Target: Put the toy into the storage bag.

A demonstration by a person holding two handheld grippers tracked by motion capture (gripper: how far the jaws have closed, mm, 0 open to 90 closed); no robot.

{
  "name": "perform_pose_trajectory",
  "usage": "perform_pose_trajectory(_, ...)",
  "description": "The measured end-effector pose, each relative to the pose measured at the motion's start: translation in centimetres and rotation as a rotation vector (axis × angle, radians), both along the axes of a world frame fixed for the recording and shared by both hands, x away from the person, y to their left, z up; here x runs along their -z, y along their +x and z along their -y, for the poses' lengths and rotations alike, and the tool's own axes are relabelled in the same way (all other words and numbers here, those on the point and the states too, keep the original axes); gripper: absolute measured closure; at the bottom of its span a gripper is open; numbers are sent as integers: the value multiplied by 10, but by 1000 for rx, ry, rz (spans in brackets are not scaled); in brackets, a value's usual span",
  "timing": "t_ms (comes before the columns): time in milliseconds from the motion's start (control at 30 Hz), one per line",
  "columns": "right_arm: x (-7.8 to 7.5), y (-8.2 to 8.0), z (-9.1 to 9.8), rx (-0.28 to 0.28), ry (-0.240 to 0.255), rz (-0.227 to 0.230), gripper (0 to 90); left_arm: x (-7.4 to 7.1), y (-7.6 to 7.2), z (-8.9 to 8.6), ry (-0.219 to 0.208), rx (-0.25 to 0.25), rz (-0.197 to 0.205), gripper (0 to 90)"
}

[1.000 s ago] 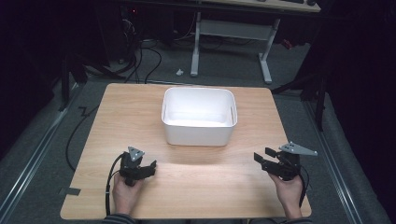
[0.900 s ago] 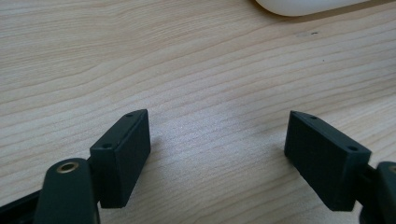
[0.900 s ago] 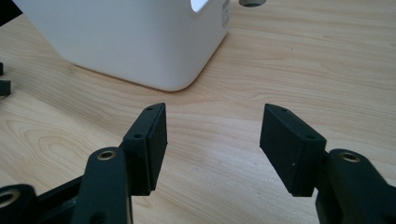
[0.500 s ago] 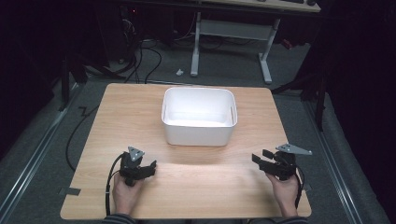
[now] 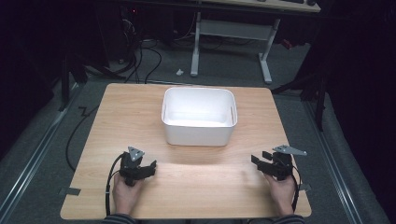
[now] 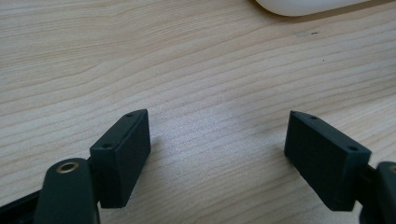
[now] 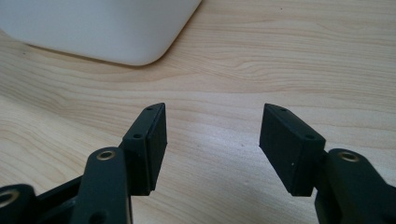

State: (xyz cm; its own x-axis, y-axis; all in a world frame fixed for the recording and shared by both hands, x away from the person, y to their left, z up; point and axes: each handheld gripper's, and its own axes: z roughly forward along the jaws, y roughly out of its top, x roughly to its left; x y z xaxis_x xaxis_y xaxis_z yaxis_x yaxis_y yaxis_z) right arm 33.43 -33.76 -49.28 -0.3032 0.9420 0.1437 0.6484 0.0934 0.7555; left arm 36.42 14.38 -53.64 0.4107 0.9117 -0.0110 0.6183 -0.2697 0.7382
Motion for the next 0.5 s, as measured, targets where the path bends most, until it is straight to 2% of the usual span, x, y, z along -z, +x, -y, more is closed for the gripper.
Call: perform_pose_trajectory(500, 15, 7, -3, 32, -90, 6, 416, 0, 0, 0, 0, 0, 0, 230)
